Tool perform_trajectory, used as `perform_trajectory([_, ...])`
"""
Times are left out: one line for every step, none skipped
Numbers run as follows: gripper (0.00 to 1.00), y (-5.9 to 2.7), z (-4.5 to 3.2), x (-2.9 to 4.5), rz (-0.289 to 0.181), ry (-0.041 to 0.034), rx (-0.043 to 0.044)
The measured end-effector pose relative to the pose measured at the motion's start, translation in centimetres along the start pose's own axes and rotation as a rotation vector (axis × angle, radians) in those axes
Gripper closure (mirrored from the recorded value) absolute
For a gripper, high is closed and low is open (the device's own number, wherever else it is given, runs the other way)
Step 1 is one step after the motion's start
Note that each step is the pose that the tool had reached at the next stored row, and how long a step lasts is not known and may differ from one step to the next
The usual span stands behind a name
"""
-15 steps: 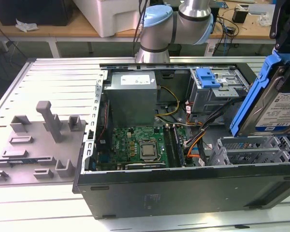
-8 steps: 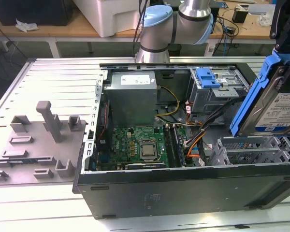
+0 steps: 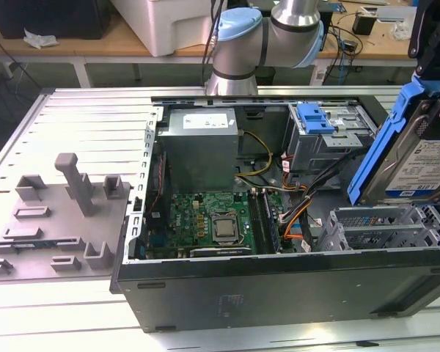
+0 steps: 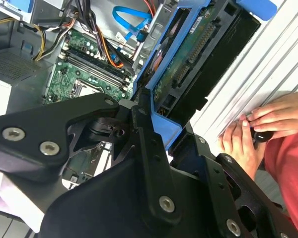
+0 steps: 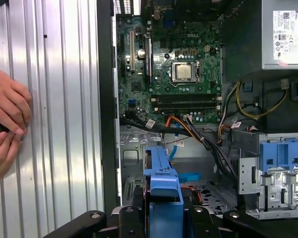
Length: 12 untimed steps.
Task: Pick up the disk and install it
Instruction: 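Insert the disk into the insertion slot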
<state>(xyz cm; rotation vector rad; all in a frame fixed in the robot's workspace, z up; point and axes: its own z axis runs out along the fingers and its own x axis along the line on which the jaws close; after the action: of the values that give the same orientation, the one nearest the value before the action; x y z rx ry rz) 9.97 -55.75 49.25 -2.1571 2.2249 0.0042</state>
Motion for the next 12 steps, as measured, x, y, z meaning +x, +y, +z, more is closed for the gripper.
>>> perform_trajectory([0.64,0.00,0.00,0.00,-0.002,-0.0001,-0.0002])
perform_trajectory([0.64,0.00,0.01,0.00,-0.004,-0.0001,-0.0004])
perform_trajectory([0.64,0.00,0.02,0.01,-0.010,0.0001,-0.0009])
perform_trajectory([0.64,0.00,0.06,0.01,-0.019,-0.0005,-0.0018])
perform_trajectory([0.64,0.00,0.08,0.01,-0.028,-0.0006,-0.0027])
perform_trajectory([0.64,0.00,0.10,0.01,-0.033,-0.0008,-0.0032])
perform_trajectory([0.64,0.00,0.11,0.01,-0.037,-0.0010,-0.0035])
perform_trajectory([0.64,0.01,0.14,0.01,-0.039,-0.0011,-0.0036])
perform_trajectory([0.64,0.01,0.17,0.01,-0.039,-0.0012,-0.0036])
perform_trajectory([0.64,-0.01,0.18,0.01,-0.040,-0.0010,-0.0036])
perform_trajectory([0.64,-0.04,0.19,0.01,-0.040,-0.0011,-0.0036])
perform_trajectory([0.64,-0.09,0.21,0.01,-0.039,-0.0014,-0.0037])
